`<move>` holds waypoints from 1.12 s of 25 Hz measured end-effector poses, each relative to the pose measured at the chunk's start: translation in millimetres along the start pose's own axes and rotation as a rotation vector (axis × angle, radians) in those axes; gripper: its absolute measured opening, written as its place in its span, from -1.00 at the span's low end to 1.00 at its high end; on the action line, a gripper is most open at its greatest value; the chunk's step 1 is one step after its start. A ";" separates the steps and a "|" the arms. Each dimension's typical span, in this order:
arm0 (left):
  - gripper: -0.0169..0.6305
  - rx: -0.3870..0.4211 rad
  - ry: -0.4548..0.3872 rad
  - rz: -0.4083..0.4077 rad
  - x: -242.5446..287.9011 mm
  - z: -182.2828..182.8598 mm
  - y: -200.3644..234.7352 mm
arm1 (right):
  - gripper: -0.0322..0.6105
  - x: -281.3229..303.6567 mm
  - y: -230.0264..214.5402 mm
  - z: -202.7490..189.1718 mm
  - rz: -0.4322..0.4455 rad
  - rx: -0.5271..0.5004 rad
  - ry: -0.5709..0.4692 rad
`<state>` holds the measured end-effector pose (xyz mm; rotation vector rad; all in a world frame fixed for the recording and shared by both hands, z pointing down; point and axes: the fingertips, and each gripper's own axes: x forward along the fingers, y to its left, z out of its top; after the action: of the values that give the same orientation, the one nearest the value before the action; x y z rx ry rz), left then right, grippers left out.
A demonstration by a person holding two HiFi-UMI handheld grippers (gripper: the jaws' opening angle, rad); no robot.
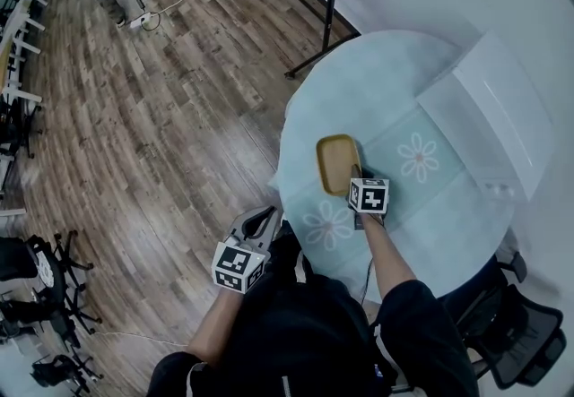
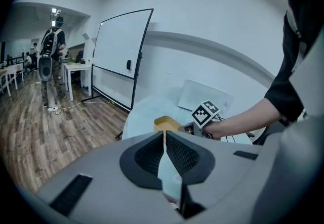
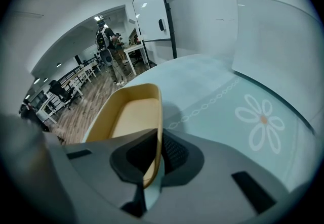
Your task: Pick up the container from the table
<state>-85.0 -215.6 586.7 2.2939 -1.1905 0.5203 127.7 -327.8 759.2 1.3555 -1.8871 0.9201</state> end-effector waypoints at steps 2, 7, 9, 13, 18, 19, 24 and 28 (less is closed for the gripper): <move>-0.87 0.001 -0.001 -0.006 0.4 -0.8 -1.8 | -0.81 -4.8 -0.2 0.7 0.000 0.001 -0.007; -0.87 0.010 -0.008 -0.034 0.7 -0.7 -10.6 | -0.81 -22.9 -0.9 -3.3 -0.008 0.013 -0.015; -0.87 0.016 -0.010 -0.047 0.8 -0.9 -14.2 | -0.81 -32.5 1.3 -5.1 -0.007 0.025 -0.022; -0.87 0.031 -0.014 -0.081 6.8 1.2 -24.0 | -0.82 -58.4 3.8 -7.5 0.002 0.052 -0.043; -0.87 0.061 -0.036 -0.126 15.9 11.2 -35.3 | -0.81 -95.5 10.9 -7.5 0.008 0.075 -0.088; -0.87 0.067 -0.040 -0.135 17.4 13.0 -38.2 | -0.82 -103.4 12.2 -8.6 0.007 0.077 -0.096; -0.87 0.097 -0.046 -0.186 28.0 21.4 -53.9 | -0.82 -138.6 16.0 -14.6 0.016 0.089 -0.144; -0.87 0.125 -0.042 -0.211 34.6 23.9 -65.7 | -0.82 -158.7 16.7 -29.4 0.017 0.085 -0.153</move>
<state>-9.0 -219.5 569.5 2.5117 -0.9437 0.4822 157.4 -217.7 643.7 1.4995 -1.9962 0.9383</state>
